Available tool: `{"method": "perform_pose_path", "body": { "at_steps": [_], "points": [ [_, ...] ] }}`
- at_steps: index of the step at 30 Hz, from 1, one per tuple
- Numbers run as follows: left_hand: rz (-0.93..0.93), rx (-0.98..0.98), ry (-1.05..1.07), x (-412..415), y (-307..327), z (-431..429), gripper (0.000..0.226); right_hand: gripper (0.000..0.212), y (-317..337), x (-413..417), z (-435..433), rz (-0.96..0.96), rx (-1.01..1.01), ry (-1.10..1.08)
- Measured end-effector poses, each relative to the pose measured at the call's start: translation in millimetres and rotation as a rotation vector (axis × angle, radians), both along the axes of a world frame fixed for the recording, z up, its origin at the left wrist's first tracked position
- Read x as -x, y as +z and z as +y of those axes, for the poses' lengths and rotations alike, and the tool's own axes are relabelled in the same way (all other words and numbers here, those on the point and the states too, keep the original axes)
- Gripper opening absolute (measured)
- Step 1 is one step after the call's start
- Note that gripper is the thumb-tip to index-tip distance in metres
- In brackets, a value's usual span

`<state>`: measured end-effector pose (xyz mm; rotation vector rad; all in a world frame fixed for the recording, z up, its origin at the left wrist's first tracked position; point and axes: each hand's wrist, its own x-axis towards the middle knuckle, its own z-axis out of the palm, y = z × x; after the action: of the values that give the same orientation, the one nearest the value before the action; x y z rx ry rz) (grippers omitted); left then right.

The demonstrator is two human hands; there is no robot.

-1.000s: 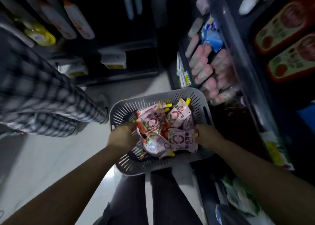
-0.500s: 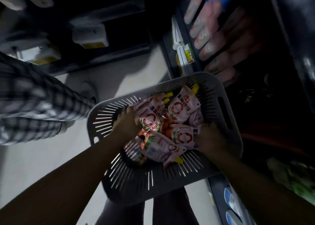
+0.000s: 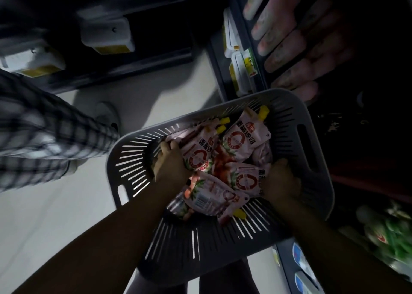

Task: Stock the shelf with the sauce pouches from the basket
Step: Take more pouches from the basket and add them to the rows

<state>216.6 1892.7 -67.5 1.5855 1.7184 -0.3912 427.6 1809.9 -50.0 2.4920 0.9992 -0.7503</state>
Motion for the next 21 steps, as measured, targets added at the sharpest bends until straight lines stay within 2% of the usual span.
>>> {"method": "perform_pose_path", "body": {
  "at_steps": [5, 7, 9, 11, 12, 13, 15, 17, 19, 21],
  "points": [
    [-0.041, -0.081, -0.034, 6, -4, -4, 0.079, 0.022, 30, -7, 18, 0.233, -0.041, 0.153],
    [-0.065, -0.137, -0.032, 7, -4, -4, 0.067, 0.019, 56, 2, 32, 0.292, -0.066, 0.366],
    [-0.052, -0.147, -0.080, 9, -6, -3, 0.059, 0.022, 84, 16, 48, 0.283, -0.020, 0.689],
    [-0.023, -0.134, -0.171, 12, -10, 2, 0.054, 0.023, 104, 25, 65, 0.305, 0.000, 0.827],
    [-0.036, -0.103, -0.192, 13, -9, 6, 0.051, 0.021, 106, 27, 75, 0.354, -0.016, 0.785],
    [-0.070, -0.040, -0.188, 14, -8, 9, 0.050, 0.018, 103, 27, 84, 0.452, -0.063, 0.636],
    [-0.141, 0.107, -0.137, 15, -1, 17, 0.059, 0.010, 84, 22, 95, 0.697, -0.288, 0.110],
    [-0.178, 0.225, -0.030, 17, 4, 23, 0.065, 0.005, 59, 17, 95, 0.823, -0.486, -0.472],
    [-0.293, 0.344, 0.219, 18, 7, 27, 0.063, 0.012, 41, 15, 87, 0.827, -0.539, -0.659],
    [-0.449, 0.479, 0.483, 18, 10, 28, 0.044, 0.019, 30, 17, 81, 0.848, -0.568, -0.760]
  ]
}}
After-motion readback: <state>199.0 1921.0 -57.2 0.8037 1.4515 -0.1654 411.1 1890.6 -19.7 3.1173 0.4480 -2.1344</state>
